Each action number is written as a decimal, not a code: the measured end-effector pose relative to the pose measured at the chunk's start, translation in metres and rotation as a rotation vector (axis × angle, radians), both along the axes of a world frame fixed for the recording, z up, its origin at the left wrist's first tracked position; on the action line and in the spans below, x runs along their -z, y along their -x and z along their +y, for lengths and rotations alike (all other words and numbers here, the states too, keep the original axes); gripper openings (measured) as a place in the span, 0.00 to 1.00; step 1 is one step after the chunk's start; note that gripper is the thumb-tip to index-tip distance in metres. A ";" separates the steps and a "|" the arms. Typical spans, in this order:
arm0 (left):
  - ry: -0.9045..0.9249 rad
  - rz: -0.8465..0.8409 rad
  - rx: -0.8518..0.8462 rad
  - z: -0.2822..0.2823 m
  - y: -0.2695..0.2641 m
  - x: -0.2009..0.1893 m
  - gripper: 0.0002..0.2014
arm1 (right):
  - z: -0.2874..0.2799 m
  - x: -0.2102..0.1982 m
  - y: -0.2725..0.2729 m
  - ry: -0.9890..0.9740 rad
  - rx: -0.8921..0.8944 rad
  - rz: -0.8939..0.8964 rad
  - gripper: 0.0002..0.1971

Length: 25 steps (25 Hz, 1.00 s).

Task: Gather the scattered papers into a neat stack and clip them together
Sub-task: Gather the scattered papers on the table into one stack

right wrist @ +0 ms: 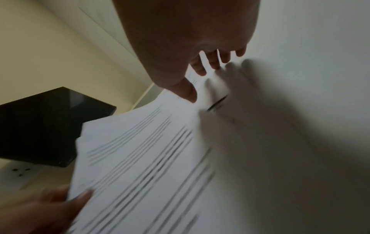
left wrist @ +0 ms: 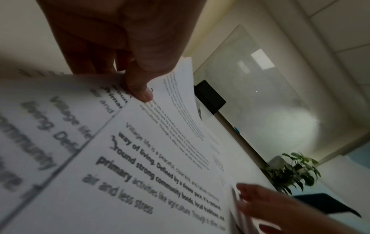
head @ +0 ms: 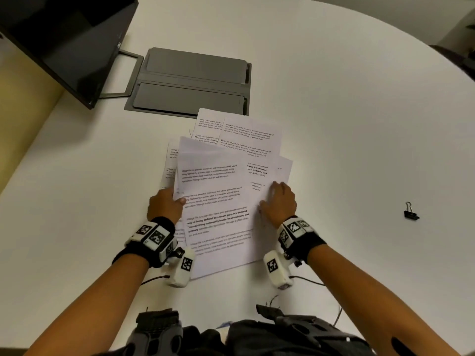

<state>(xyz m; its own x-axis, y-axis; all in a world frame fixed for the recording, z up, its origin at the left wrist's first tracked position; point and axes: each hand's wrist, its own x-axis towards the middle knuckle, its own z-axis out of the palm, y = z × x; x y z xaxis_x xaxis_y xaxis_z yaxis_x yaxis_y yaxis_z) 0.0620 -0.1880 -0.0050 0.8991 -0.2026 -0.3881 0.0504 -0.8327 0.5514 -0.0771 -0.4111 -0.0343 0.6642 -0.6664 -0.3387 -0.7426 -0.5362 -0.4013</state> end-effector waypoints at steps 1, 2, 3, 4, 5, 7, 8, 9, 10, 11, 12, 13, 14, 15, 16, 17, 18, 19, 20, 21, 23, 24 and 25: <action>0.000 -0.010 -0.016 0.005 -0.003 -0.001 0.13 | -0.011 0.004 -0.001 0.012 -0.029 0.055 0.40; 0.000 -0.016 -0.035 0.011 -0.007 -0.002 0.12 | -0.021 0.007 -0.003 0.041 -0.067 0.105 0.42; -0.002 -0.016 -0.059 0.017 -0.011 -0.002 0.12 | -0.028 0.010 -0.004 0.071 -0.100 0.142 0.44; -0.006 -0.016 -0.081 0.023 -0.015 -0.002 0.11 | -0.032 0.011 -0.004 0.088 -0.122 0.165 0.46; -0.014 -0.013 -0.100 0.028 -0.019 -0.001 0.12 | -0.035 0.012 -0.004 0.089 -0.137 0.175 0.47; -0.032 0.006 -0.131 0.036 -0.027 0.000 0.12 | -0.040 0.012 -0.003 0.075 -0.173 0.189 0.49; -0.042 0.016 -0.141 0.039 -0.029 0.001 0.13 | -0.043 0.011 -0.003 0.075 -0.200 0.206 0.49; -0.055 0.032 -0.145 0.042 -0.031 0.002 0.13 | -0.047 0.009 -0.004 0.080 -0.230 0.221 0.50; -0.065 0.050 -0.140 0.043 -0.033 0.003 0.14 | -0.052 0.008 -0.005 0.089 -0.256 0.233 0.50; -0.074 0.076 -0.129 0.045 -0.034 0.005 0.14 | -0.057 0.006 -0.005 0.093 -0.275 0.238 0.50; -0.080 0.100 -0.113 0.045 -0.035 0.007 0.14 | -0.061 0.005 -0.004 0.094 -0.286 0.230 0.50; -0.080 0.120 -0.101 0.045 -0.035 0.008 0.14 | -0.062 0.002 -0.004 0.094 -0.283 0.209 0.48; -0.072 0.131 -0.096 0.045 -0.033 0.009 0.14 | -0.061 0.001 -0.003 0.100 -0.256 0.176 0.45; -0.056 0.136 -0.105 0.044 -0.032 0.009 0.14 | -0.057 -0.001 -0.003 0.119 -0.202 0.132 0.41; -0.034 0.138 -0.123 0.043 -0.030 0.009 0.14 | -0.051 -0.003 -0.005 0.136 -0.131 0.090 0.36; -0.013 0.141 -0.143 0.043 -0.028 0.009 0.15 | -0.044 -0.005 -0.010 0.133 -0.057 0.069 0.32; 0.001 0.141 -0.155 0.042 -0.026 0.008 0.15 | -0.036 -0.007 -0.015 0.115 -0.001 0.072 0.32; 0.010 0.141 -0.159 0.042 -0.025 0.008 0.15 | -0.029 -0.008 -0.021 0.082 0.031 0.093 0.35; 0.016 0.136 -0.161 0.042 -0.025 0.008 0.15 | -0.023 -0.010 -0.028 0.038 0.047 0.119 0.39; 0.020 0.126 -0.162 0.041 -0.024 0.008 0.15 | -0.017 -0.012 -0.035 0.000 0.059 0.143 0.42; 0.023 0.098 -0.158 0.039 -0.022 0.007 0.15 | -0.010 -0.015 -0.051 -0.023 0.093 0.187 0.49; 0.023 0.086 -0.157 0.038 -0.021 0.007 0.15 | -0.007 -0.016 -0.059 -0.015 0.113 0.210 0.52; 0.022 0.076 -0.155 0.036 -0.020 0.007 0.15 | -0.004 -0.016 -0.067 -0.006 0.138 0.228 0.55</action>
<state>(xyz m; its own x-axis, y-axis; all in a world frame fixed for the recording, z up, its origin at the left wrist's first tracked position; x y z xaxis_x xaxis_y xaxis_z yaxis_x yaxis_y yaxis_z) 0.0822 -0.1519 -0.0121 0.8883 -0.0733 -0.4533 0.2194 -0.7995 0.5591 -0.0100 -0.4149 -0.0182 0.4734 -0.7430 -0.4731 -0.8800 -0.4220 -0.2179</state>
